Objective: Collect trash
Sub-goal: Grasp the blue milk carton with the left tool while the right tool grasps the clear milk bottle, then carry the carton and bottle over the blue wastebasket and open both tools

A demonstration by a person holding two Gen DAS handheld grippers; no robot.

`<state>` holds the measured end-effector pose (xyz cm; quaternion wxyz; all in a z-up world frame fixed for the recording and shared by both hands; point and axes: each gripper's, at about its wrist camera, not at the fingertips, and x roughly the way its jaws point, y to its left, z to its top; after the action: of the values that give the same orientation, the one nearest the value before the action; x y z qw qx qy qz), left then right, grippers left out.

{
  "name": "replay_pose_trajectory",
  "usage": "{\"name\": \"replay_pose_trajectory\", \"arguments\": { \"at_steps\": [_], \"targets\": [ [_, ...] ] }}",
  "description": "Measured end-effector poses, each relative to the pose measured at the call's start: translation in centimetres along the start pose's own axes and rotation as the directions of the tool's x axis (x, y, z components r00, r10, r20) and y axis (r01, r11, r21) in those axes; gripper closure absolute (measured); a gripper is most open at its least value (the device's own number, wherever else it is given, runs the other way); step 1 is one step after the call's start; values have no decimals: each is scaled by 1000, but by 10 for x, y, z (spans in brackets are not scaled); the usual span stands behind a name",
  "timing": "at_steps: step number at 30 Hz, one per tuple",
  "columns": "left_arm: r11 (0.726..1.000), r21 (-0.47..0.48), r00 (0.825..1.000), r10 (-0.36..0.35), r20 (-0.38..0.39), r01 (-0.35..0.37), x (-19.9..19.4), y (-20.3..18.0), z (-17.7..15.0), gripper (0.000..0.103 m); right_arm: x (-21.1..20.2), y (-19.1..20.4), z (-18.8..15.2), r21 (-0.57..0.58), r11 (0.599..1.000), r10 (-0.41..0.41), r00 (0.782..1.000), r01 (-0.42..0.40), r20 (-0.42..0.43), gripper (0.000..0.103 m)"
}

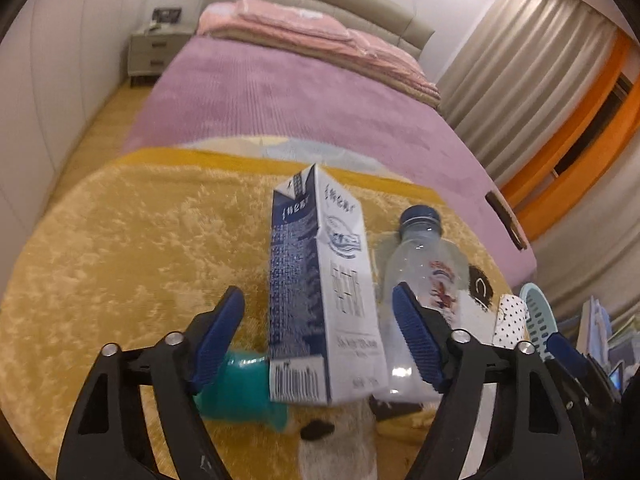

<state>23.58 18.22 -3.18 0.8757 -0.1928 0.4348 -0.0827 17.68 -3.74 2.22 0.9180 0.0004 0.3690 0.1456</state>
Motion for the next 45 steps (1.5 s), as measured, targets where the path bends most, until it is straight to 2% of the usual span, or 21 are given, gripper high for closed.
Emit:
{"name": "replay_pose_trajectory", "arguments": {
  "at_steps": [3,4,5,9,12,13,17,21,25,29,30,31,35,45],
  "targets": [
    [999,-24,999,-36,-17,36,10,9,2,50,14,5,7,11,1000,19,1000,-19,-20,49],
    [997,-31,997,-71,-23,70,13,10,1,56,18,6,9,18,1000,25,999,-25,-25,49],
    [994,-37,995,-100,-23,99,15,11,1,59,24,8,12,27,999,34,999,-33,-34,49],
    [991,-28,991,-129,26,129,7,13,-3,67,43,17,21,54,997,55,996,-52,-68,49],
    [991,-35,990,-124,66,126,-4,20,-6,68,58,23,26,76,995,69,993,-62,-98,48],
    [991,-45,988,-125,86,129,-10,24,-7,68,64,24,27,88,994,75,991,-65,-112,45],
    [983,-79,979,-155,136,167,-24,36,-8,68,89,31,30,128,989,88,983,-68,-163,42],
    [984,-77,977,-150,148,163,-27,30,-10,68,107,41,29,122,992,52,977,-28,-206,37],
    [987,-55,974,-137,178,149,-36,26,-11,68,115,47,29,100,995,9,975,14,-220,37],
    [988,-44,969,-133,209,145,-45,21,-18,68,122,44,28,102,995,3,969,23,-246,38],
    [989,-43,969,-129,212,142,-46,20,-18,68,124,43,30,99,995,1,969,24,-245,44],
    [990,-45,969,-123,213,136,-47,19,-19,68,124,42,30,96,995,2,969,22,-245,45],
    [992,-38,965,-105,240,117,-61,13,-18,68,113,30,30,89,996,-1,976,21,-219,46],
    [989,38,941,-149,305,144,-112,-36,-21,68,39,-11,36,146,989,22,997,-11,-72,47]
  ]
}}
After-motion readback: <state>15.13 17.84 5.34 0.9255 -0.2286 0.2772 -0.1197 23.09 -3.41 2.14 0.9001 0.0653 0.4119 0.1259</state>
